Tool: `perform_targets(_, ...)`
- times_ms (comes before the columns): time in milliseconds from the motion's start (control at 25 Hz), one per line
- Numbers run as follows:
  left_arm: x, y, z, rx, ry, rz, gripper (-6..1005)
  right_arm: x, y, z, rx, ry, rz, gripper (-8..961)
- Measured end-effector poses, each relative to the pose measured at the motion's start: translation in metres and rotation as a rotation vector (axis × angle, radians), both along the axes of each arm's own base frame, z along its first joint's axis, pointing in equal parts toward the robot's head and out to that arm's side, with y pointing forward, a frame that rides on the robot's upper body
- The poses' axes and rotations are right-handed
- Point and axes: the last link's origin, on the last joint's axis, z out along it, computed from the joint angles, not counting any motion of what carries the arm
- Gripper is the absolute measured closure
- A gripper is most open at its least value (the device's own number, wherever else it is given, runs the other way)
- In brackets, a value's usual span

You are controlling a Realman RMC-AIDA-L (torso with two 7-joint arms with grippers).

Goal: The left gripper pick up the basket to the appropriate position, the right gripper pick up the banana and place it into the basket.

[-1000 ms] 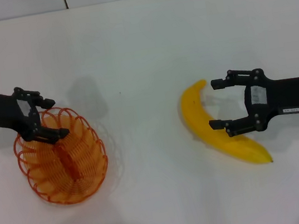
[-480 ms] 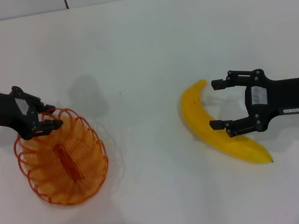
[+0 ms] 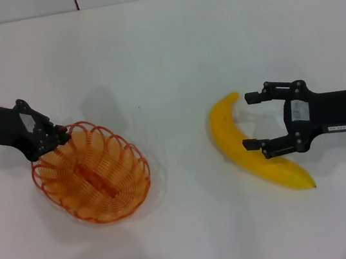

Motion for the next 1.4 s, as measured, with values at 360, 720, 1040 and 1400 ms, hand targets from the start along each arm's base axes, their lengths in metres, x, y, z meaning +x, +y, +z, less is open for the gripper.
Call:
perform_targets(360, 0.001, -0.001, -0.001, -0.007, -0.001, -0.006, 913, 0.001, 0.0, 0.0, 0.001, -0.001, -0.002, 62)
perform_targets(720, 0.014, -0.027, 0.015, -0.062, -0.195, 0.028, 930, 0.004, -0.003, 0.002, 0.005, -0.002, -0.01, 62)
perform_targets(1040, 0.01, -0.027, 0.029, 0.078, -0.35, 0.272, 943, 0.003, -0.002, 0.002, 0.011, 0.004, -0.012, 63)
perform_targets(1400, 0.009, -0.006, 0.002, 0.149, -0.367, 0.473, 940, 0.0, 0.001, 0.001, 0.009, 0.007, -0.003, 63)
